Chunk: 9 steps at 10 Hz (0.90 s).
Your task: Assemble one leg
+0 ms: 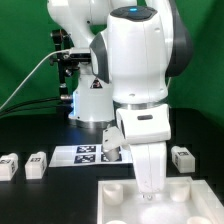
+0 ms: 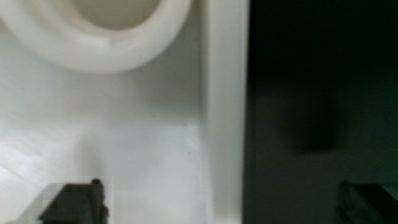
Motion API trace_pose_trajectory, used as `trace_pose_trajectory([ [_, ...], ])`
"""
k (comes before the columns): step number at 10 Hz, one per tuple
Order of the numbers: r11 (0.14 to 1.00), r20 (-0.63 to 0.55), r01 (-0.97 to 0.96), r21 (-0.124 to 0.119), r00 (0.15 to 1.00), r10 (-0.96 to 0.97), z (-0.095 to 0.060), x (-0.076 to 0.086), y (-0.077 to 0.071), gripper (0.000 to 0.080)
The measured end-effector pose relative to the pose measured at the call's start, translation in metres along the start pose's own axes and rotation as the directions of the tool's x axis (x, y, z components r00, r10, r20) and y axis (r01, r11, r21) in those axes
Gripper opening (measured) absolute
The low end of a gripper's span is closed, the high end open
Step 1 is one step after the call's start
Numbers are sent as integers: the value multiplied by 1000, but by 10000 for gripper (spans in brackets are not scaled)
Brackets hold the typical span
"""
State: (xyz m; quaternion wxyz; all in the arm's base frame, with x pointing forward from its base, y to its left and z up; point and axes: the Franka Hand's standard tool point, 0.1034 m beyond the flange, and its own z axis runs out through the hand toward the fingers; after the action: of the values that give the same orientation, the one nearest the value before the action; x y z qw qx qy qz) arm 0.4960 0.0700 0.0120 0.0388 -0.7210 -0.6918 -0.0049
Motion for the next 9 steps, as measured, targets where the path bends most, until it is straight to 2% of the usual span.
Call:
trace_pose_trajectory([
  [1, 998, 0, -68, -7, 998, 68, -5, 3, -2, 649],
  [3, 972, 4, -235, -24, 972, 235, -25, 20, -19, 649],
  [5, 841, -12, -540, -38, 841, 540, -41, 42, -30, 649],
  [6, 778, -16, -628, -37, 778, 628, -42, 54, -36, 649],
  [7, 673, -32, -738, -34, 674, 738, -42, 65, -38, 649],
  [9, 550, -51, -835, -19, 550, 834, -41, 67, -39, 649],
])
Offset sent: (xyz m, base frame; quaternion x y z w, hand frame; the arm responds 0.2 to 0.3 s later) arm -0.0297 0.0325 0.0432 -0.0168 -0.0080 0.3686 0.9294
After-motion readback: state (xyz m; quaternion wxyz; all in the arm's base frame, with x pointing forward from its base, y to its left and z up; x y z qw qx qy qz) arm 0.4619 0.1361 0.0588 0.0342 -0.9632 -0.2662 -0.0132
